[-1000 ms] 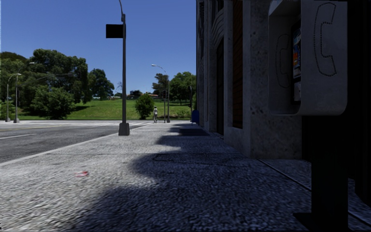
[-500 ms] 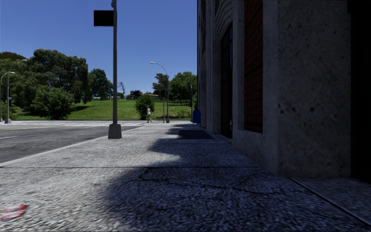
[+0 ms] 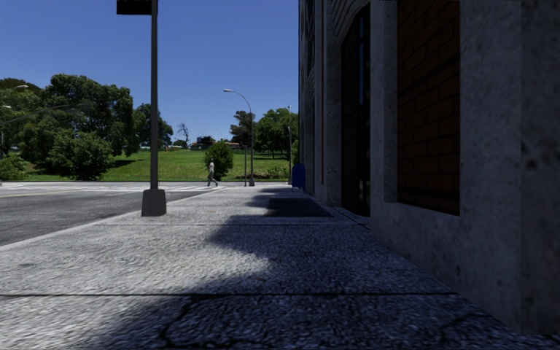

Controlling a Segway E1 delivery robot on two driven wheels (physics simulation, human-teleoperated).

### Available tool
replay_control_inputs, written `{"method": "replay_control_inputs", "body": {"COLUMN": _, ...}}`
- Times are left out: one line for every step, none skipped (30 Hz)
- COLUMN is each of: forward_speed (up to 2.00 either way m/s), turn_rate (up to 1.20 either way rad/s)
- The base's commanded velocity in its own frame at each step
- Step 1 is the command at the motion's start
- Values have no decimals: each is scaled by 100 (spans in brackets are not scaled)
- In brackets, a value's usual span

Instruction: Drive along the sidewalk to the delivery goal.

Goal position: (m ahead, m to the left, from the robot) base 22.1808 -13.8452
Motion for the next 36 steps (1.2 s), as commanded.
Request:
{"method": "replay_control_inputs", "body": {"forward_speed": 200, "turn_rate": 0}}
{"method": "replay_control_inputs", "body": {"forward_speed": 200, "turn_rate": 0}}
{"method": "replay_control_inputs", "body": {"forward_speed": 200, "turn_rate": 0}}
{"method": "replay_control_inputs", "body": {"forward_speed": 200, "turn_rate": 0}}
{"method": "replay_control_inputs", "body": {"forward_speed": 200, "turn_rate": 0}}
{"method": "replay_control_inputs", "body": {"forward_speed": 200, "turn_rate": 0}}
{"method": "replay_control_inputs", "body": {"forward_speed": 200, "turn_rate": 0}}
{"method": "replay_control_inputs", "body": {"forward_speed": 200, "turn_rate": 0}}
{"method": "replay_control_inputs", "body": {"forward_speed": 200, "turn_rate": 0}}
{"method": "replay_control_inputs", "body": {"forward_speed": 200, "turn_rate": 0}}
{"method": "replay_control_inputs", "body": {"forward_speed": 200, "turn_rate": 0}}
{"method": "replay_control_inputs", "body": {"forward_speed": 200, "turn_rate": 0}}
{"method": "replay_control_inputs", "body": {"forward_speed": 200, "turn_rate": 0}}
{"method": "replay_control_inputs", "body": {"forward_speed": 200, "turn_rate": 0}}
{"method": "replay_control_inputs", "body": {"forward_speed": 200, "turn_rate": 0}}
{"method": "replay_control_inputs", "body": {"forward_speed": 200, "turn_rate": 0}}
{"method": "replay_control_inputs", "body": {"forward_speed": 200, "turn_rate": 0}}
{"method": "replay_control_inputs", "body": {"forward_speed": 200, "turn_rate": 0}}
{"method": "replay_control_inputs", "body": {"forward_speed": 200, "turn_rate": 0}}
{"method": "replay_control_inputs", "body": {"forward_speed": 200, "turn_rate": 7}}
{"method": "replay_control_inputs", "body": {"forward_speed": 200, "turn_rate": 7}}
{"method": "replay_control_inputs", "body": {"forward_speed": 200, "turn_rate": 12}}
{"method": "replay_control_inputs", "body": {"forward_speed": 200, "turn_rate": 18}}
{"method": "replay_control_inputs", "body": {"forward_speed": 200, "turn_rate": 18}}
{"method": "replay_control_inputs", "body": {"forward_speed": 200, "turn_rate": 15}}
{"method": "replay_control_inputs", "body": {"forward_speed": 200, "turn_rate": 15}}
{"method": "replay_control_inputs", "body": {"forward_speed": 200, "turn_rate": 0}}
{"method": "replay_control_inputs", "body": {"forward_speed": 200, "turn_rate": 0}}
{"method": "replay_control_inputs", "body": {"forward_speed": 200, "turn_rate": 0}}
{"method": "replay_control_inputs", "body": {"forward_speed": 200, "turn_rate": 0}}
{"method": "replay_control_inputs", "body": {"forward_speed": 200, "turn_rate": 0}}
{"method": "replay_control_inputs", "body": {"forward_speed": 200, "turn_rate": 0}}
{"method": "replay_control_inputs", "body": {"forward_speed": 200, "turn_rate": 0}}
{"method": "replay_control_inputs", "body": {"forward_speed": 200, "turn_rate": 0}}
{"method": "replay_control_inputs", "body": {"forward_speed": 200, "turn_rate": 0}}
{"method": "replay_control_inputs", "body": {"forward_speed": 200, "turn_rate": 0}}
